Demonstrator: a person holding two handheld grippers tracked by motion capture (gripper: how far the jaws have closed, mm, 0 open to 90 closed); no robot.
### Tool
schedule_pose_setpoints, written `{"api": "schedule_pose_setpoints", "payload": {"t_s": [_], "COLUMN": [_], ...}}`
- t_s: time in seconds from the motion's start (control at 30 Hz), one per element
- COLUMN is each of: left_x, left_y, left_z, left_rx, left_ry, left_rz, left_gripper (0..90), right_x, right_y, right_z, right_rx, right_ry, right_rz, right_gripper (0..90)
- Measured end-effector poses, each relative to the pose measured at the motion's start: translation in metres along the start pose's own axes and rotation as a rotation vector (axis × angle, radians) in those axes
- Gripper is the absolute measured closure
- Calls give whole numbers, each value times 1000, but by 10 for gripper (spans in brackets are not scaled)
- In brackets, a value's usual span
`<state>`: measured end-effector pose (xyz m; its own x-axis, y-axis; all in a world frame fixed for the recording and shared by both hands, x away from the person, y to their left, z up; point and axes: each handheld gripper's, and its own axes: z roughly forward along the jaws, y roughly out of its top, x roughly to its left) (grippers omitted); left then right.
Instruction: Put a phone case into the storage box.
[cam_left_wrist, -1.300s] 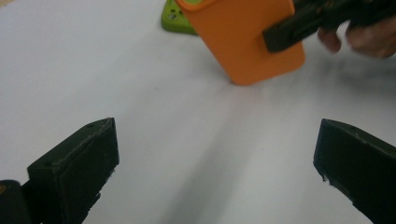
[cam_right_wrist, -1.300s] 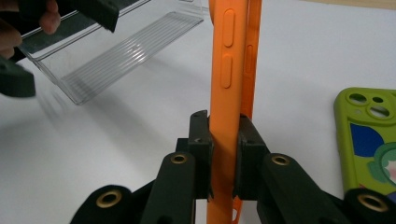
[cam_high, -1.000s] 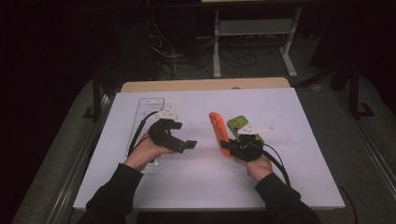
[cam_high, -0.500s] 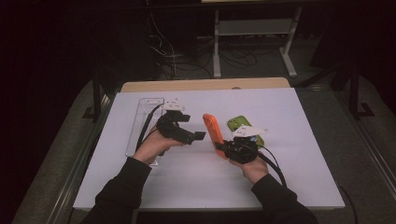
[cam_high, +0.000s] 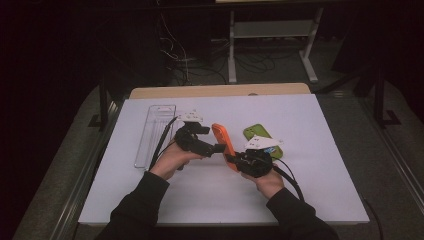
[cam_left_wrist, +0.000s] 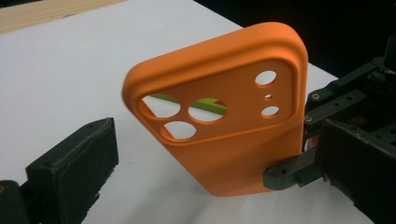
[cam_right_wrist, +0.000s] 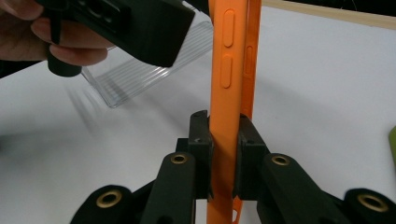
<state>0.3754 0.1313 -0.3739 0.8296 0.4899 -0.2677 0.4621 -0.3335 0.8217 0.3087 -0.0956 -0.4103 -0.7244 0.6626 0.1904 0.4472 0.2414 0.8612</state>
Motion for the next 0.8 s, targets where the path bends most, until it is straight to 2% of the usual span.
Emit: {"api": "schedule_pose_setpoints", "payload": {"t_s": [0.03,0.13,0.17,0.4,0.63,0.8], "left_x": [0,-1,0,-2,-2,-3], "left_y": [0,-2,-1,-2,-3,-4], "left_z": [1,2,3,6,7,9], "left_rx": [0,-3,-3,-17,-26,-46], "left_ry": [-1,-6,-11,-20,-29,-32], "left_rz": [6,-11,2,-5,-20,-47], "left_gripper": [0,0,0,0,0,0], "right_x": [0,2,3,9,13,13], "right_y": [0,0,0,0,0,-1], "right_z": [0,1,1,5,6,8], "right_rx": [-2,-7,-8,-8,-14,-7], "right_ry": [2,12,13,28,37,37], "right_rz": [-1,5,7,-5,-10,-8], "right_gripper": [786,786,786,786,786,786]}}
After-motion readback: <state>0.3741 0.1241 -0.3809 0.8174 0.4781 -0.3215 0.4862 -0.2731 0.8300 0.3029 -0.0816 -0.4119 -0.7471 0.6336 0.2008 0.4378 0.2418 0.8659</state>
